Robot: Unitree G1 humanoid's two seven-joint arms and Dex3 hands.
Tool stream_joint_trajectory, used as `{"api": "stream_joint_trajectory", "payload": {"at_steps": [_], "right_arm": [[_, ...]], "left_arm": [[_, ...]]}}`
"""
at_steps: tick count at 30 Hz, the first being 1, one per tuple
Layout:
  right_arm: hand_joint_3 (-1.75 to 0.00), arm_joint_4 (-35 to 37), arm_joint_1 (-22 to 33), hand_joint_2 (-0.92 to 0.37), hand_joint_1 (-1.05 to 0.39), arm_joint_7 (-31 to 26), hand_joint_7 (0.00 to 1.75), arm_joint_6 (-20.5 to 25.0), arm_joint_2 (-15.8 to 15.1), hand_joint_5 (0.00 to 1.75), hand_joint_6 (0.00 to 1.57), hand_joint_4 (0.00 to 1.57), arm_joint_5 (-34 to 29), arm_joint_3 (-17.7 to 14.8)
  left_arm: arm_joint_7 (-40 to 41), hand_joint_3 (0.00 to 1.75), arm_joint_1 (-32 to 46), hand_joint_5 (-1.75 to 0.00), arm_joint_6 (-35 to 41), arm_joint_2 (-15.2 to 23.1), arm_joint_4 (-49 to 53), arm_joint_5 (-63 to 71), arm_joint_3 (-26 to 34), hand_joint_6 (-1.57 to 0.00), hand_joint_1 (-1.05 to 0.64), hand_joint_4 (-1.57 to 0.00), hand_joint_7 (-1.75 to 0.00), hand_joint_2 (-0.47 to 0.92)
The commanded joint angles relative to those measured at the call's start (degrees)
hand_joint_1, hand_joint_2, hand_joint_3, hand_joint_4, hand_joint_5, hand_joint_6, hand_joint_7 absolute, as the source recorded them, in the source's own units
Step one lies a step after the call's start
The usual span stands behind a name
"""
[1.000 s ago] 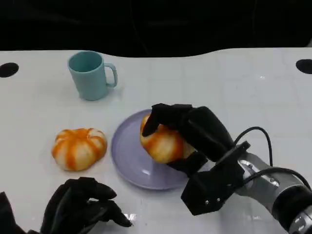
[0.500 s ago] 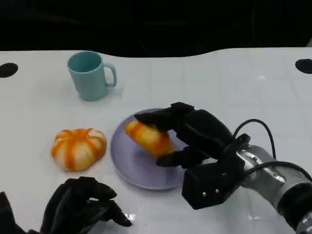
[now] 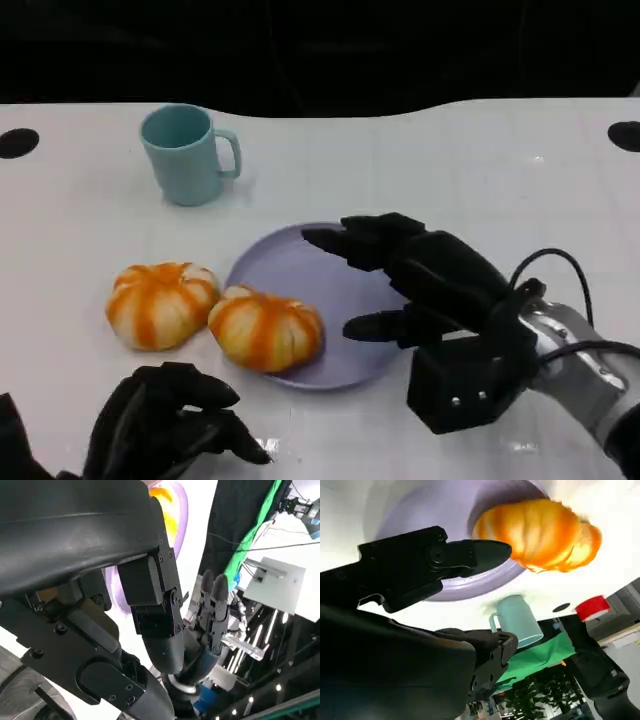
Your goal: Grasp the bread from the table and place it into the plate.
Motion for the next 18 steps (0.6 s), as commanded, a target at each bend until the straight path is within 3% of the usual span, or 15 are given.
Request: {"api": "stream_joint_trajectory", "payload": {"at_steps": [1,8,15,18], "right_arm": [[-0.32,-3.22,2.96,-0.92,-0.72,1.41,0.02,-1.43,-2.95,0.32,0.22,0.06,2.92,-2.23],[-0.33,-7.23,8.01,-0.92,-0.70,3.69,0.05,-4.51,-4.97,0.39,0.29,0.14,8.46,-5.47],[-0.34,-13.59,14.00,-0.92,-0.67,7.90,0.12,-5.64,-6.45,0.53,0.46,0.33,14.24,-8.52],[-0.28,-16.58,17.22,-0.92,-0.62,10.58,0.17,-5.76,-6.32,0.76,0.62,0.44,18.84,-9.77]], "left_arm": [[0.78,0.00,0.39,-0.46,0.03,0.56,-0.64,0.23,0.25,-1.57,-0.99,-1.57,-0.19,0.63],[0.99,0.00,0.44,-0.46,-0.08,0.48,-0.73,0.43,0.12,-1.57,-0.98,-1.57,-0.20,0.64],[0.94,0.00,0.29,-0.46,0.55,0.36,-0.65,-0.07,0.13,-1.57,-0.98,-1.57,-0.19,0.63],[0.72,0.00,0.26,-0.45,0.63,0.26,-0.52,-0.34,0.17,-1.57,-0.96,-1.57,-0.18,0.62]]}}
